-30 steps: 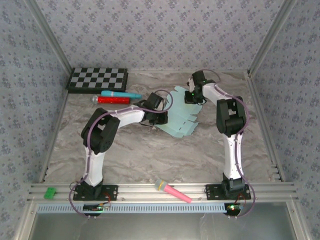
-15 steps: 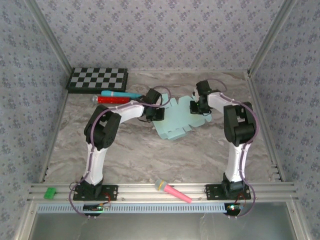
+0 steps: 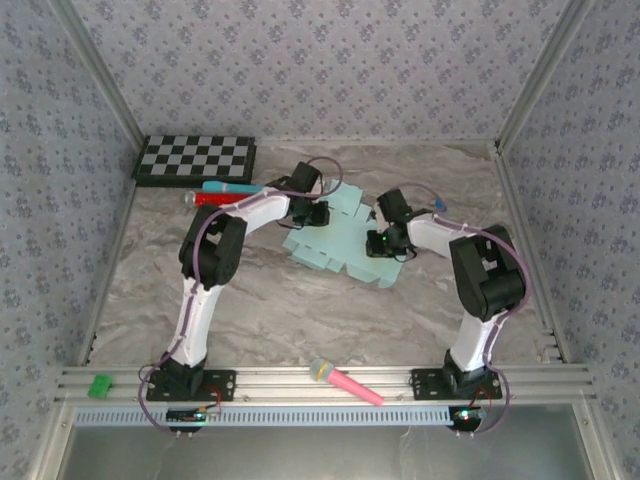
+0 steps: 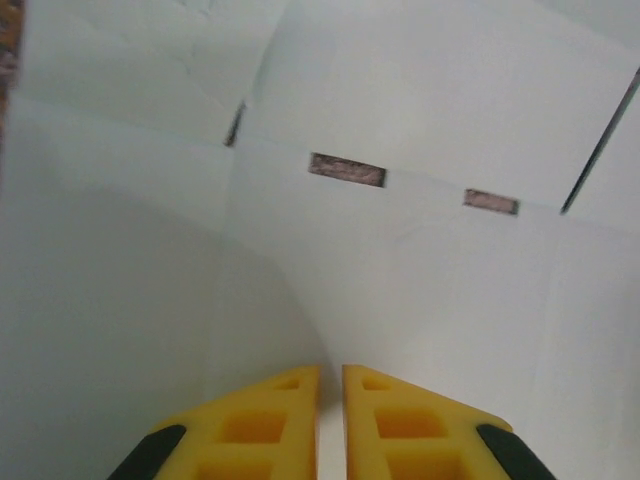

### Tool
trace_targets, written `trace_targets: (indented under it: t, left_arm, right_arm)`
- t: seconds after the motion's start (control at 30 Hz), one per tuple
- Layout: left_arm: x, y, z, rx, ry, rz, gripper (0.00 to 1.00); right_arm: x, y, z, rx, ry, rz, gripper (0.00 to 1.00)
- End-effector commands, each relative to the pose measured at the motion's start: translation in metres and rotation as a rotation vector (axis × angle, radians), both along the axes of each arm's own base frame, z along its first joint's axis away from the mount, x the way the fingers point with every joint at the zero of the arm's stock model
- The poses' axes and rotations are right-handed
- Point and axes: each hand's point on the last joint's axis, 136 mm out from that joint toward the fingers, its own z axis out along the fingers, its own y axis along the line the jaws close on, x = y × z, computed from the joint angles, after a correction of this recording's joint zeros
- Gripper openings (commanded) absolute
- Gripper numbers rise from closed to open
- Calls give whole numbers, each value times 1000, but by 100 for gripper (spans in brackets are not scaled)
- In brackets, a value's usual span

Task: Fold the paper box

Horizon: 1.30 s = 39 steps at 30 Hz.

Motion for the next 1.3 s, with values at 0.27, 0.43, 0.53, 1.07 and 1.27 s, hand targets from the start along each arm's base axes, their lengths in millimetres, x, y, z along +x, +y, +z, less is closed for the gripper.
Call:
trace_targets:
  t: [0.27, 0.43, 0.53, 1.07, 1.27]
  left_arm:
    - [-22, -11, 50, -42, 1, -85, 29]
    - [-35, 11, 54, -7, 1, 0, 31]
    - [-45, 18, 44, -8, 25, 36, 27]
    - [-60, 33, -12, 61, 128, 128, 0]
    - [-56, 30, -28, 86, 141, 101, 0]
  right_arm:
    - [5, 15, 54, 19, -140, 43, 17]
    - [22, -4, 52, -51, -141, 24, 18]
    - [30, -8, 46, -78, -128, 38, 18]
    - [17, -20, -11, -138, 0, 25, 16]
    - [-14, -17, -20, -147, 35, 29, 17]
